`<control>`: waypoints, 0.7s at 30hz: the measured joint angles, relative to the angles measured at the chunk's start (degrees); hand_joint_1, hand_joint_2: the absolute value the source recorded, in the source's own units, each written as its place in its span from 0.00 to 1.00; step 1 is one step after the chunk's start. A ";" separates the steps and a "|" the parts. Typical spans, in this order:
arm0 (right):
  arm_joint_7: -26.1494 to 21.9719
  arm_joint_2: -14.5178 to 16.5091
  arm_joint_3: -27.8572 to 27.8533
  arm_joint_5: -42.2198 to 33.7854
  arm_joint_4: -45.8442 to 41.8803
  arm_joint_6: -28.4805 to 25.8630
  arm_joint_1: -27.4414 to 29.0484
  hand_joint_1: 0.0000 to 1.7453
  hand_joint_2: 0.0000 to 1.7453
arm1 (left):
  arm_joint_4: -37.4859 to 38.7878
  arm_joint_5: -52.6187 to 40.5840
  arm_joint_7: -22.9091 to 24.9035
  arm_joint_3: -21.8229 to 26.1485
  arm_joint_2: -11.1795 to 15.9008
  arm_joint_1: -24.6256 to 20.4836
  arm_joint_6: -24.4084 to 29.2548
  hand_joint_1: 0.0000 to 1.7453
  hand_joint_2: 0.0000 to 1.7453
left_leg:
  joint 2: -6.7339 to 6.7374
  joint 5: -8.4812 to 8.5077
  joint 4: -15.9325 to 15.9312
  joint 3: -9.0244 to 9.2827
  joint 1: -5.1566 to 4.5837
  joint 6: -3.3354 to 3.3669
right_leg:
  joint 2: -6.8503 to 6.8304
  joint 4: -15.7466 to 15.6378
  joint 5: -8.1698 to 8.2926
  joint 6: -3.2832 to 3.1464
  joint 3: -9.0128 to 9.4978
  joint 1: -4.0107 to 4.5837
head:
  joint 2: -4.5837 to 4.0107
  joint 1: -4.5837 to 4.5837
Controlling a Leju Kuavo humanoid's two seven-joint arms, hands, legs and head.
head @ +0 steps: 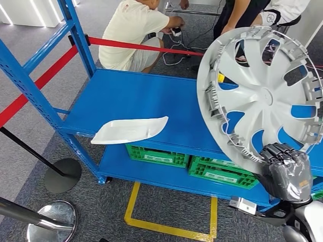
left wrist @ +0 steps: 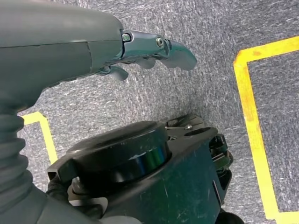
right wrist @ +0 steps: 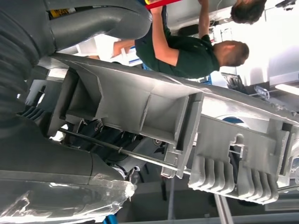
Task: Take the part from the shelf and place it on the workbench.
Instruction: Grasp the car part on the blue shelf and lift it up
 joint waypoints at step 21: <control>1.31 -2.33 0.16 -1.22 -0.34 3.20 1.30 1.00 1.00 | 0.05 -0.09 0.94 0.23 0.37 -0.19 0.02 0.00 1.00 | -0.14 1.67 -0.47 -0.44 1.76 -1.88 | 0.56 1.06 0.19 2.39 -0.16 -1.78 | 0.01 0.24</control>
